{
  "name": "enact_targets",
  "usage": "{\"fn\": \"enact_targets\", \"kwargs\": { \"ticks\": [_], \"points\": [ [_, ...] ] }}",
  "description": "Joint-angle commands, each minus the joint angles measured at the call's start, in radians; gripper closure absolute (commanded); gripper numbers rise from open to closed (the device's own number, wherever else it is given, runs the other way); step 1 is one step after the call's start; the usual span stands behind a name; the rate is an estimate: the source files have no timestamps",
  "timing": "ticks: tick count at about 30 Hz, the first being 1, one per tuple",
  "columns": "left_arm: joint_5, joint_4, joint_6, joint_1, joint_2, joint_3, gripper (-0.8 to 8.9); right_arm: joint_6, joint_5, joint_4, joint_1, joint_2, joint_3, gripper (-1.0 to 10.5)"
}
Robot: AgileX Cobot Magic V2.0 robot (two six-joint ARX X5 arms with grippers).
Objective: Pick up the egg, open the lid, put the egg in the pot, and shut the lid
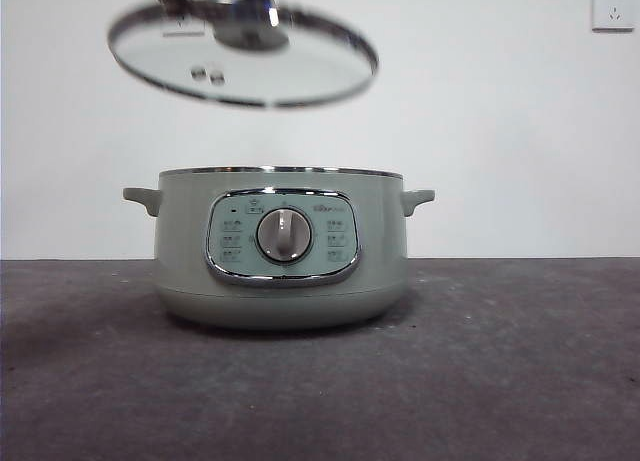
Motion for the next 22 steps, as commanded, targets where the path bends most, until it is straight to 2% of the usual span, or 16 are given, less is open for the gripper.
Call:
{"fn": "enact_targets", "kwargs": {
  "ticks": [1,11,22],
  "points": [
    [0.006,0.046,0.019,-0.007,0.029,0.008,8.21,0.020,0.004,-0.024,0.003,-0.029,-0.002,5.1],
    [0.009,0.100,0.018,-0.012,0.108,0.008,8.21,0.029,0.004,-0.024,0.003,-0.117,-0.003,5.1],
    [0.009,0.137,0.018,-0.012,0.141,0.008,8.21,0.029,0.024,-0.024,0.003,-0.133,-0.010,5.1]
  ]
}}
